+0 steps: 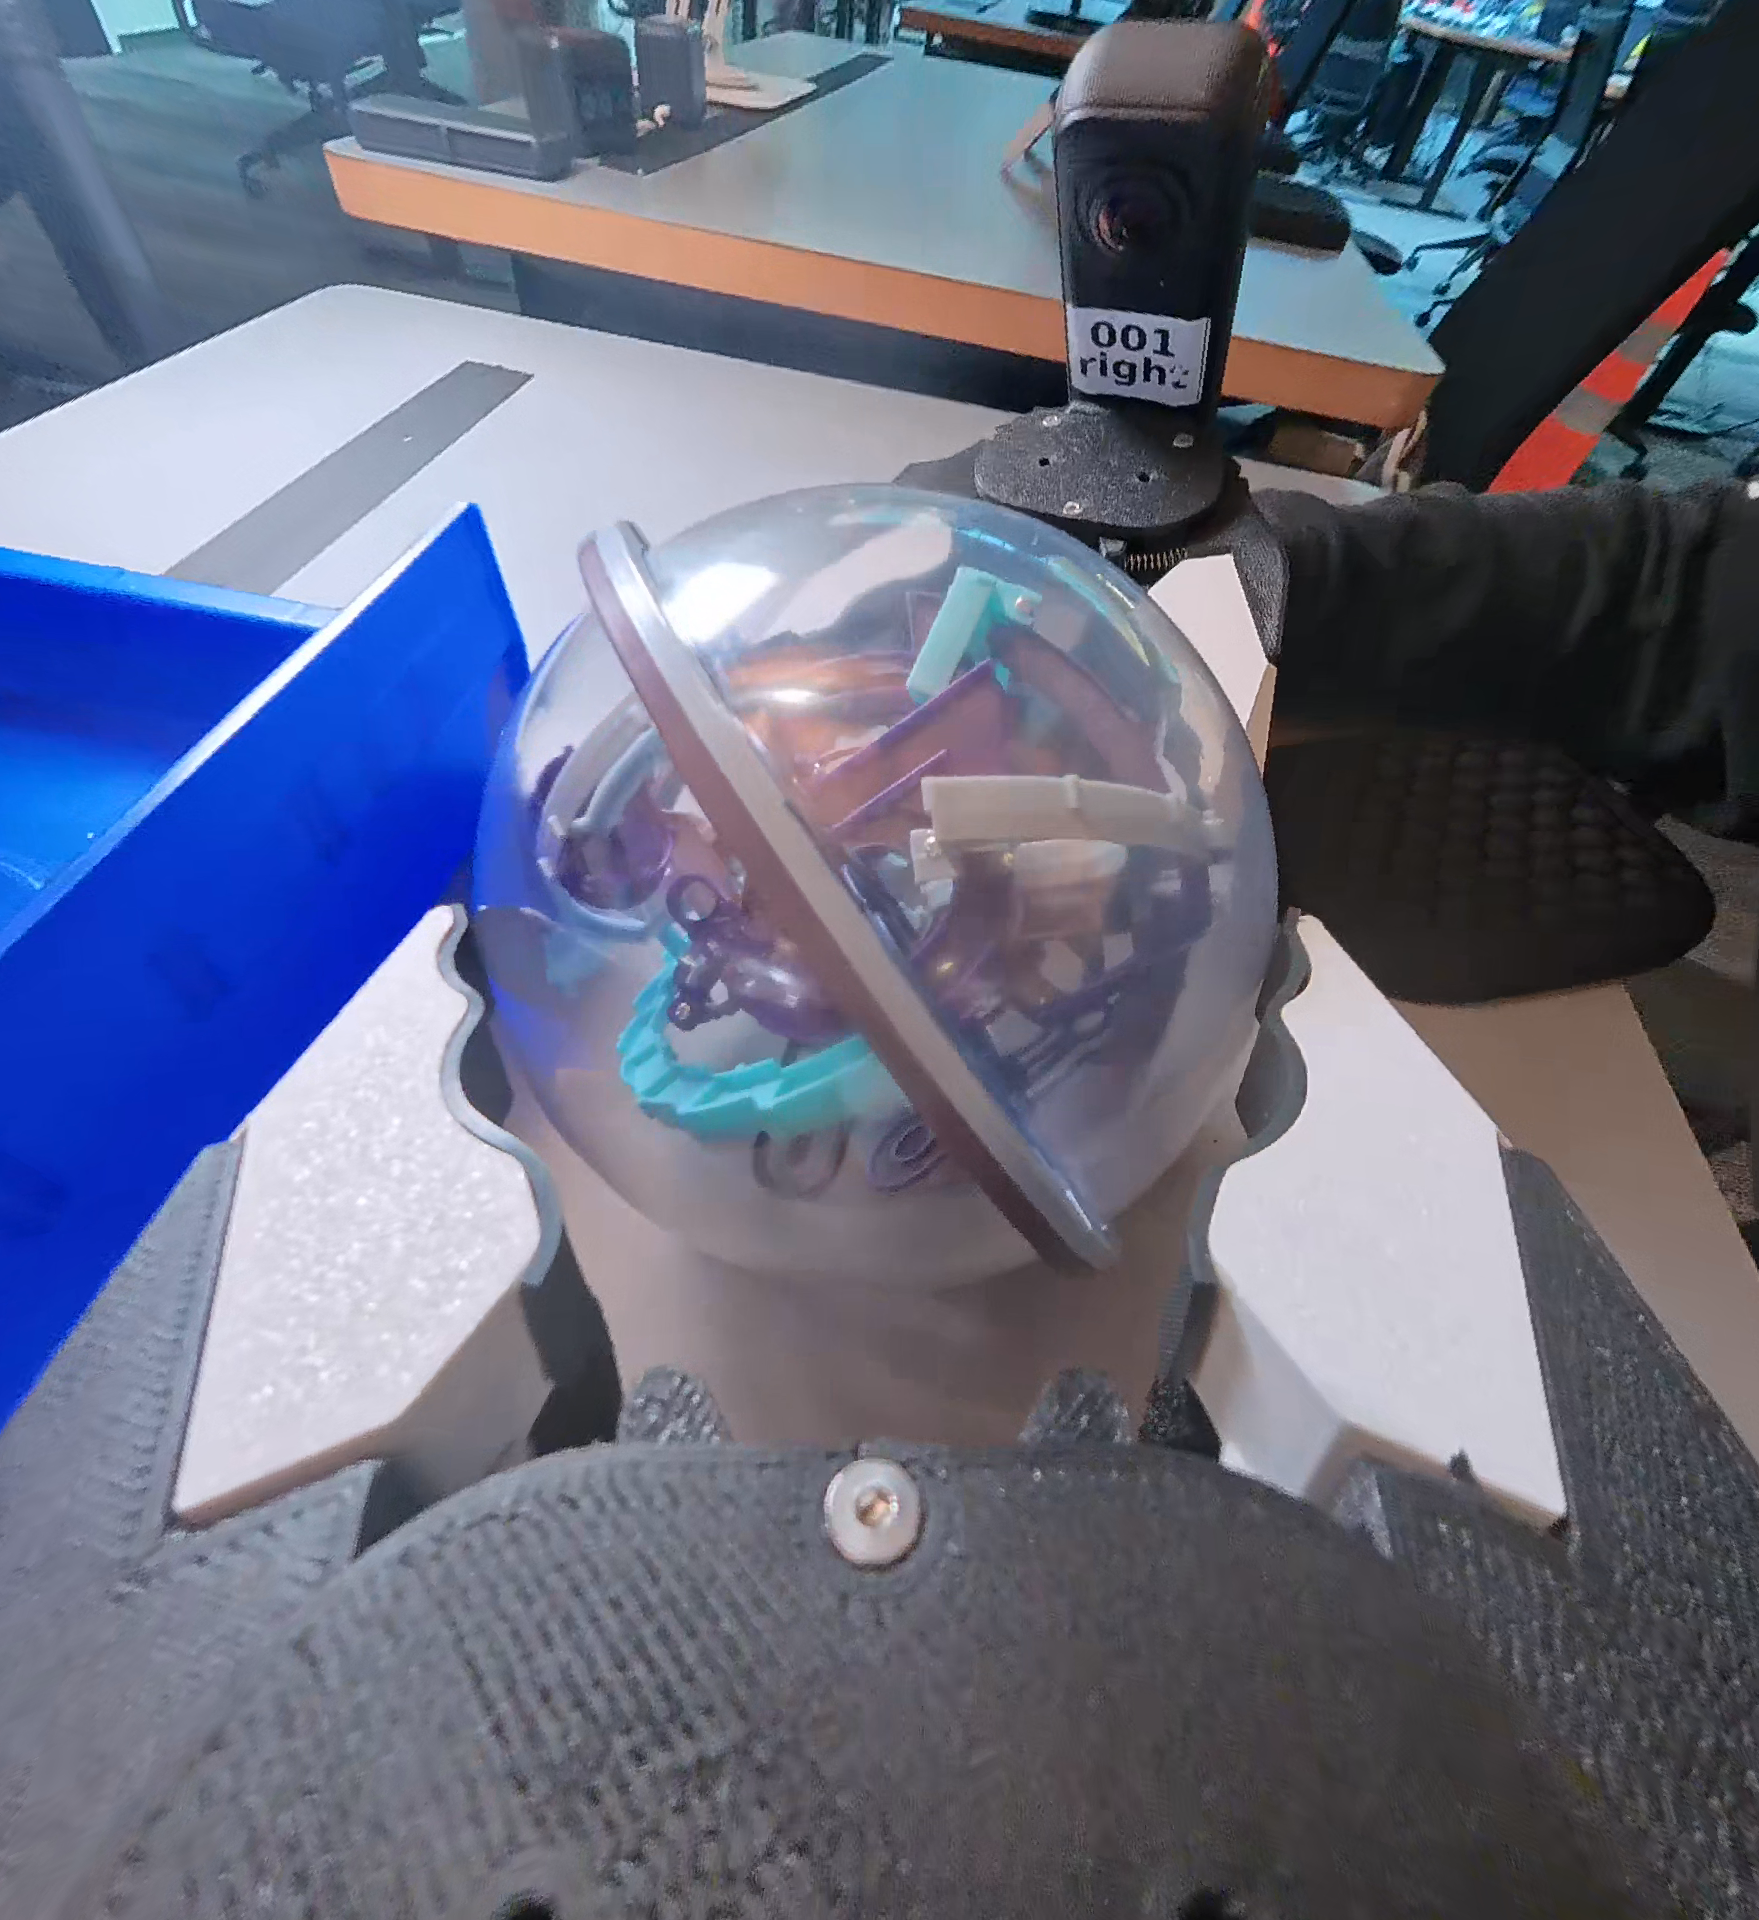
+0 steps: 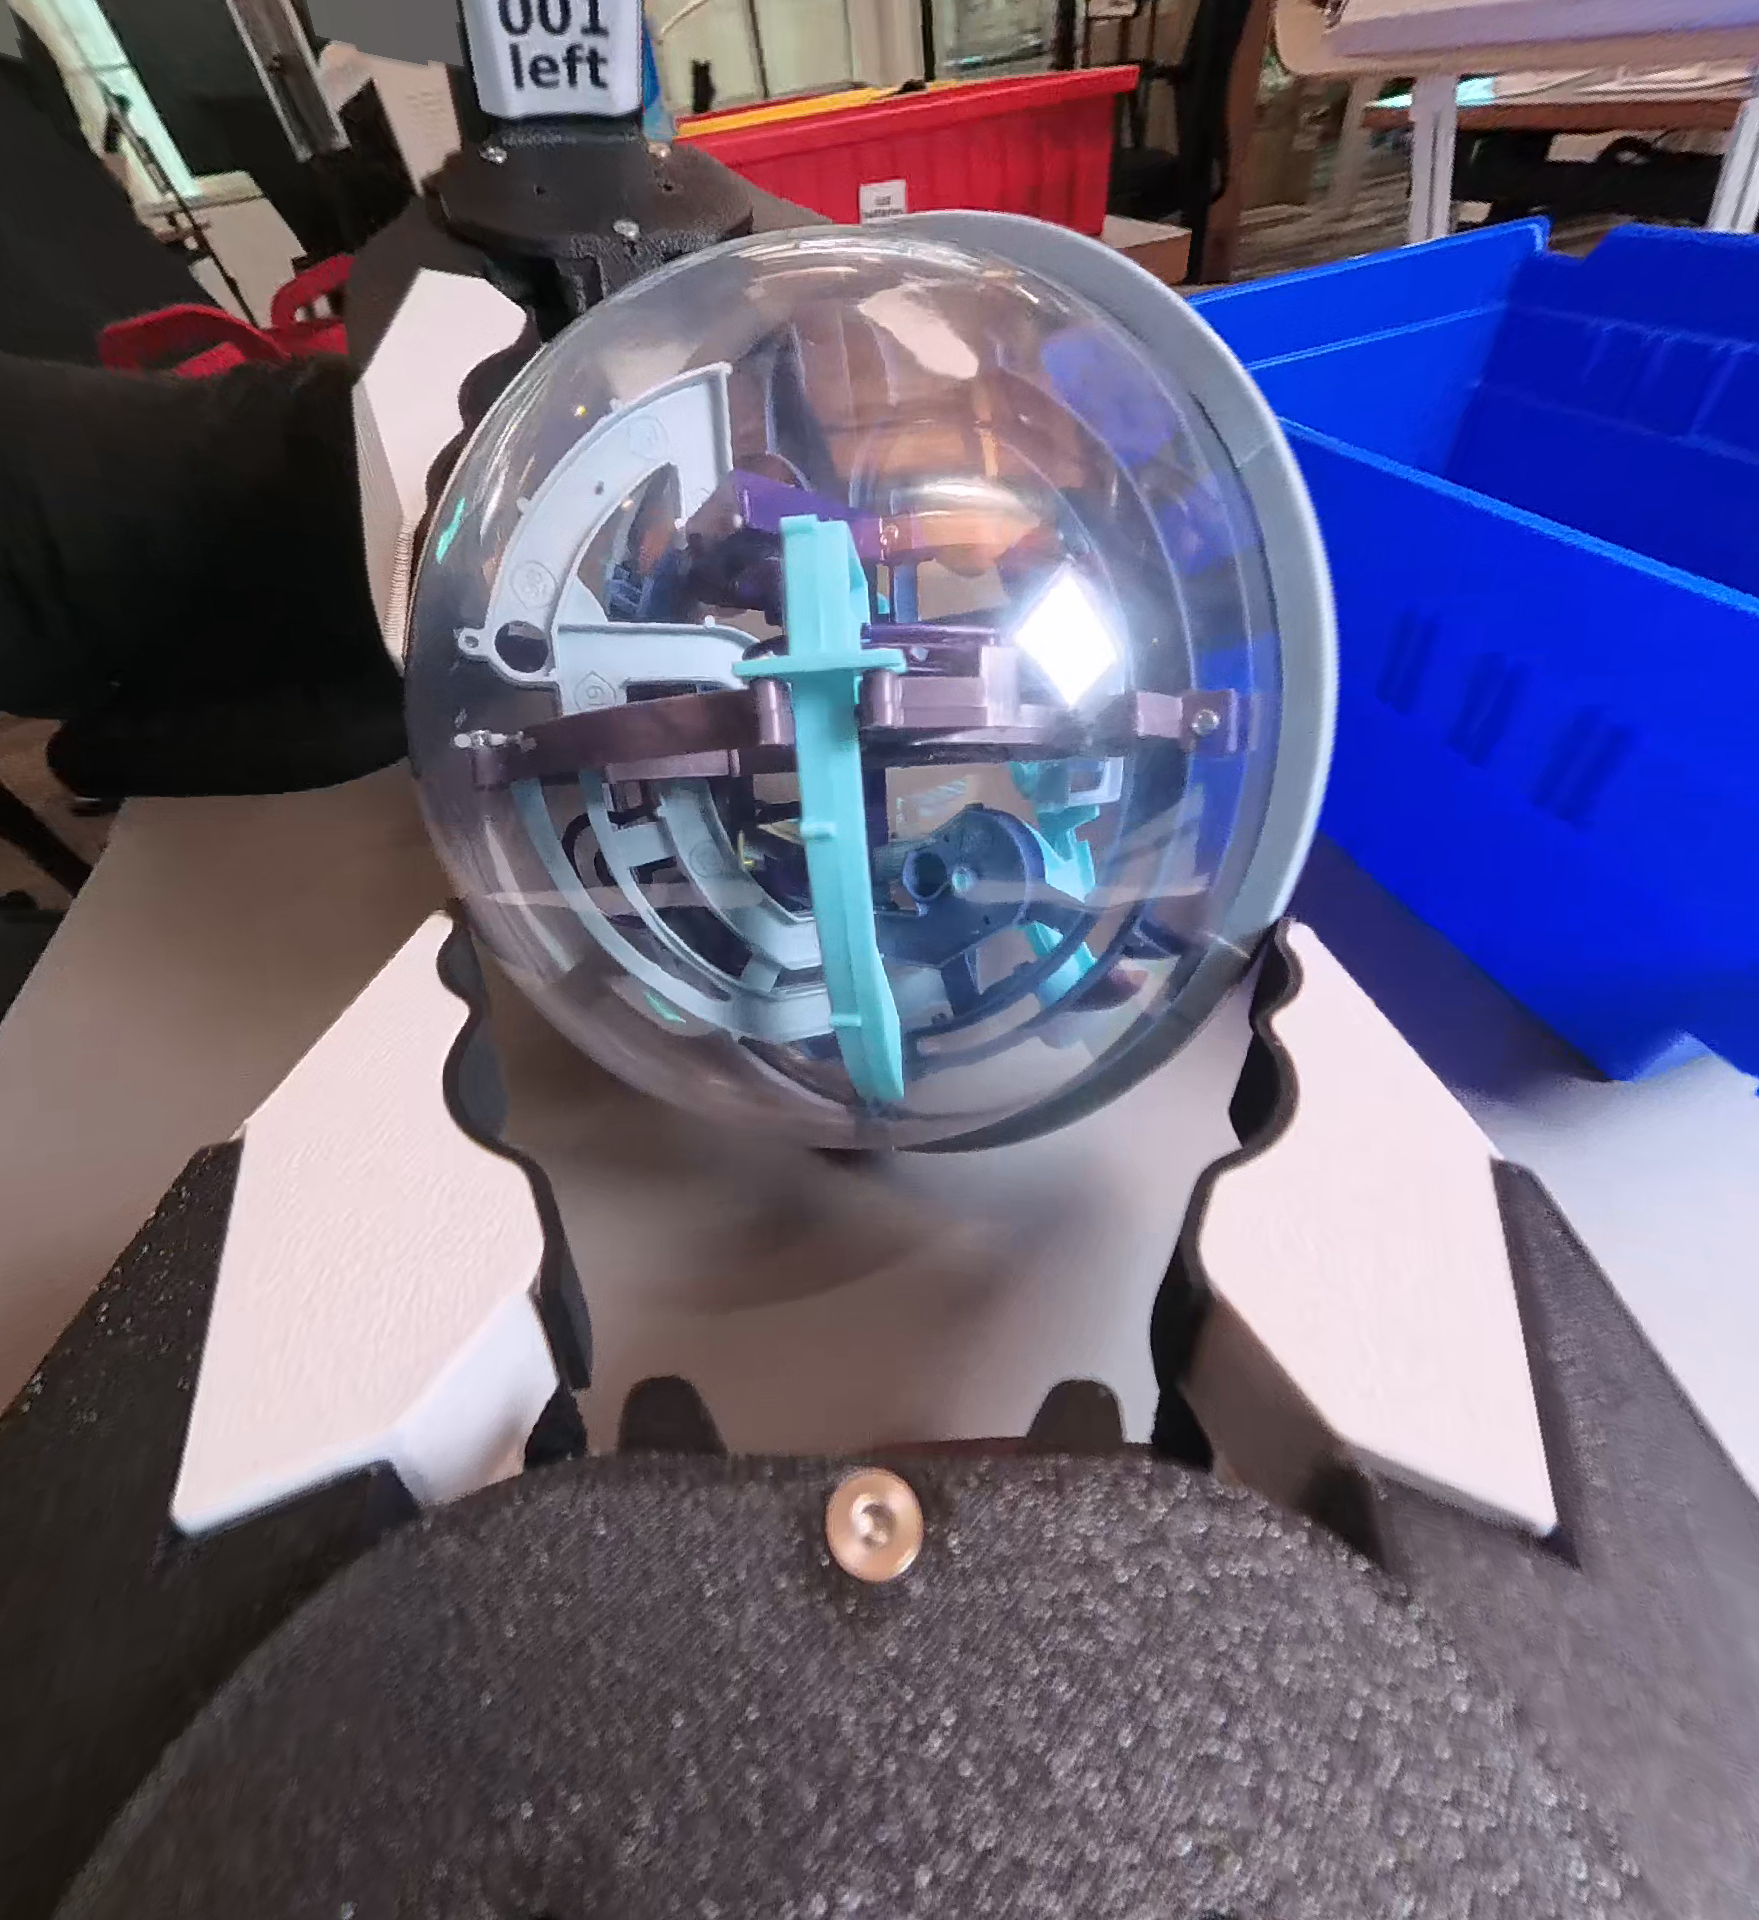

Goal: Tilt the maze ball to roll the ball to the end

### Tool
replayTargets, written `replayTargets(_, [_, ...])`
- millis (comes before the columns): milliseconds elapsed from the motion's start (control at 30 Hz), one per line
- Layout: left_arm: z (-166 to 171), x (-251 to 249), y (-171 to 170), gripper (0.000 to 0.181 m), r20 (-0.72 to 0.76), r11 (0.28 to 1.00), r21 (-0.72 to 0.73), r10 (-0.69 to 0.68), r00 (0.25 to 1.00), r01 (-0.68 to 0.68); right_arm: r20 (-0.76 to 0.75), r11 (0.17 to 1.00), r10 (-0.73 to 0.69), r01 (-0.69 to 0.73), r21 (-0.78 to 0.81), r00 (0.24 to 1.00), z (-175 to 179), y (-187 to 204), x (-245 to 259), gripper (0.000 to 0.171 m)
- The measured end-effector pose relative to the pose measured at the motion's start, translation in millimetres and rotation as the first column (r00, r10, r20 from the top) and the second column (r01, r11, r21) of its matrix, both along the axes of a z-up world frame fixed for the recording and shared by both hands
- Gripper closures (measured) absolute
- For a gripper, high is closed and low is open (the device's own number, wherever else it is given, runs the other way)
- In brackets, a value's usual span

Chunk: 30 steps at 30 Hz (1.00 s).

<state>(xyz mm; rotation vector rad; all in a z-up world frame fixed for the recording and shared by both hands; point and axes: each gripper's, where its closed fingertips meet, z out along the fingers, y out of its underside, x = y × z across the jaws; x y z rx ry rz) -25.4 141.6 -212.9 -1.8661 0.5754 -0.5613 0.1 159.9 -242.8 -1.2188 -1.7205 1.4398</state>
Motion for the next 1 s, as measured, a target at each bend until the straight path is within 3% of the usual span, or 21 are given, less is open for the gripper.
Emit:
replayTargets(400, [5.4,5.2,13.1,0.038,0.053,0.999,0.038,0.005,0.999,-0.007,0.016,0.999,-0.026,0.027,-0.039,1.0,-0.8,8.5,2.7,0.028])
replayTargets(800, [12.1,10.8,17.3,0.04,0.036,0.994,0.112,-0.016,0.999,0.012,-0.059,0.992,-0.09,0.095,0.084,0.994,3.0,10.9,1.9,0.024])
replayTargets(1000, [15.2,8.6,24.6,0.042,0.103,0.996,0.082,0.023,0.994,-0.031,-0.024,0.994,-0.105,0.106,0.025,0.994,1.3,13.7,0.4,0.024])
